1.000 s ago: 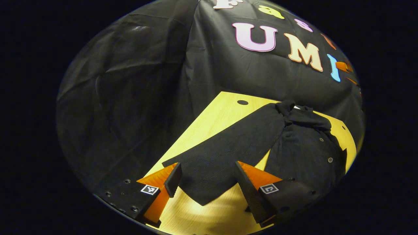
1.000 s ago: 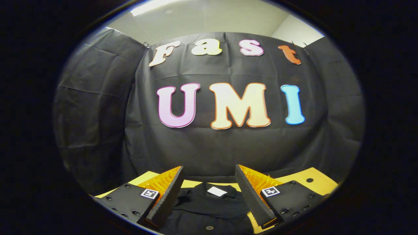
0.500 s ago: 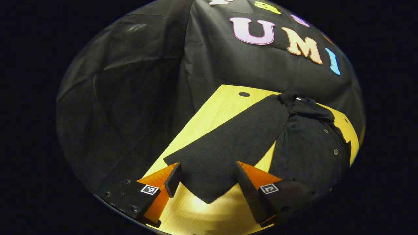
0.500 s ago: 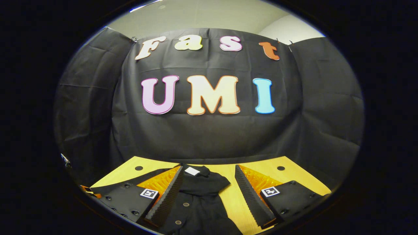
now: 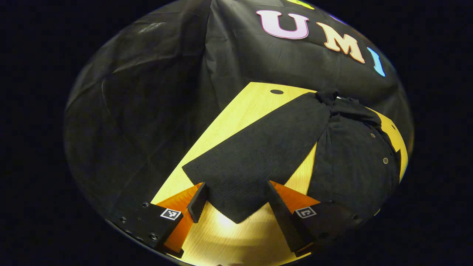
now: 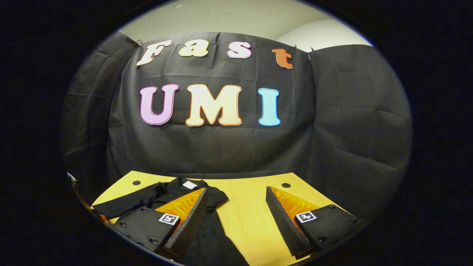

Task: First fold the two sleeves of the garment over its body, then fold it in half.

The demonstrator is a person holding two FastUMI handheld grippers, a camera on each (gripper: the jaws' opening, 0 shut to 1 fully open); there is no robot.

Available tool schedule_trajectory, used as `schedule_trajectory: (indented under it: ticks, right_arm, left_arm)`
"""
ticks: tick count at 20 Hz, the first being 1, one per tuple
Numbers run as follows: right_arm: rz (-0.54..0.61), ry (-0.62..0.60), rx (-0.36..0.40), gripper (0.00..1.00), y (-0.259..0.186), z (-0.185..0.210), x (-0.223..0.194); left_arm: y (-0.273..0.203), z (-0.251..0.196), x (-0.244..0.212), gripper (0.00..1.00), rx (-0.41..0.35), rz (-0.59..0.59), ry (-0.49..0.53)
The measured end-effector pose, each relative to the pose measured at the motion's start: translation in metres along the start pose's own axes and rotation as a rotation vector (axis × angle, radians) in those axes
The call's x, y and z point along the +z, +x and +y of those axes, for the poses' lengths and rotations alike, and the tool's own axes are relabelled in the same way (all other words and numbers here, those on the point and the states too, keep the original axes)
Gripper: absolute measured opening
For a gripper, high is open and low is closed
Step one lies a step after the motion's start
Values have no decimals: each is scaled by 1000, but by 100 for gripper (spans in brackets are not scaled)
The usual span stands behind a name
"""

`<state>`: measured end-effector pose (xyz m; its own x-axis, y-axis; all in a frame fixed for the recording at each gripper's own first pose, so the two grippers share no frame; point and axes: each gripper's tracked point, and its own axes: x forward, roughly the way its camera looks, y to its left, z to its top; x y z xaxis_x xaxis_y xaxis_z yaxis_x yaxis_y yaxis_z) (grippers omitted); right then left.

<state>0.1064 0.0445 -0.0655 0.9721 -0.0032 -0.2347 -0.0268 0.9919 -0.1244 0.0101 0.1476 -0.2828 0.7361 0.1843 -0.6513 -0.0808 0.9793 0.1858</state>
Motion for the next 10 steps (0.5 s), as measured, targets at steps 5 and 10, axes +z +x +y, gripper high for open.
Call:
schedule_trajectory:
  ticks: [5, 10]
  right_arm:
    - [20, 5, -18, 98, -16, -13, -10]
    - [54, 25, -11, 96, -34, -14, -22]
  left_arm:
    - [-2, 0, 1, 97, -15, -19, -28]
    - [0, -21, 0, 62, -99, -17, 55]
